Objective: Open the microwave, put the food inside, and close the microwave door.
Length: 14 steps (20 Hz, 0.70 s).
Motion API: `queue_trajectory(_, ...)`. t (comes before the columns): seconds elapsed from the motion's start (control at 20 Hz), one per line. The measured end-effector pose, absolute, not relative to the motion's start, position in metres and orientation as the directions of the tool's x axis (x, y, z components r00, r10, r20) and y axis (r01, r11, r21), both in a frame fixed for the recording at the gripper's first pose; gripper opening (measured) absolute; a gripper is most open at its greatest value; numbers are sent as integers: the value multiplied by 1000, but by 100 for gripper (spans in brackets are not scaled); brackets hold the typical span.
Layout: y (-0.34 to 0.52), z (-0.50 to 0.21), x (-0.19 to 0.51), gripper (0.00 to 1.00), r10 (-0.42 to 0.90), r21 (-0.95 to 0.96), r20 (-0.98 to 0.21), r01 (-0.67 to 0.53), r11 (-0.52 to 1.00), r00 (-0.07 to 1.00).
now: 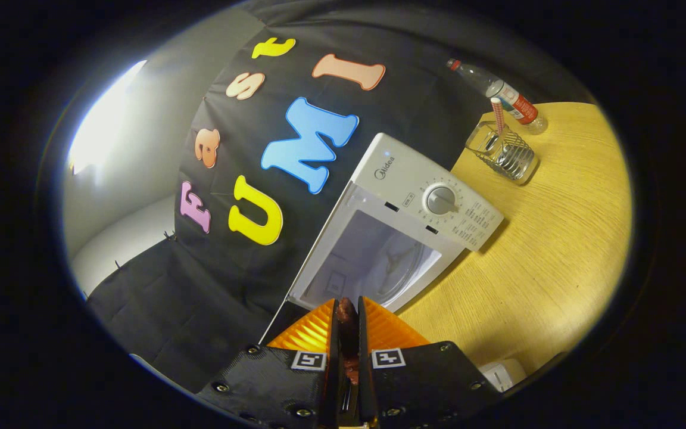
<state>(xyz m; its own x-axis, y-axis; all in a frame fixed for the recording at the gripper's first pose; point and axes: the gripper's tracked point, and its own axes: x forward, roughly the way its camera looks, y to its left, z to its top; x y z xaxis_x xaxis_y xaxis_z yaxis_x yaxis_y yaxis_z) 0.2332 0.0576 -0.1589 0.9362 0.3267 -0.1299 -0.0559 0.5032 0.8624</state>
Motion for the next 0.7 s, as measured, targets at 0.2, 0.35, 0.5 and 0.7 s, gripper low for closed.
queue_trajectory(0.2,76,-166,259,13,288,861,-136,-31,508,948)
queue_trajectory(0.35,86,-178,284,13,258,856,-151,-5,517,954)
queue_trajectory(0.5,101,-187,310,13,254,837,-165,-1,547,953)
queue_trajectory(0.7,117,-189,345,13,230,829,-159,3,559,960)
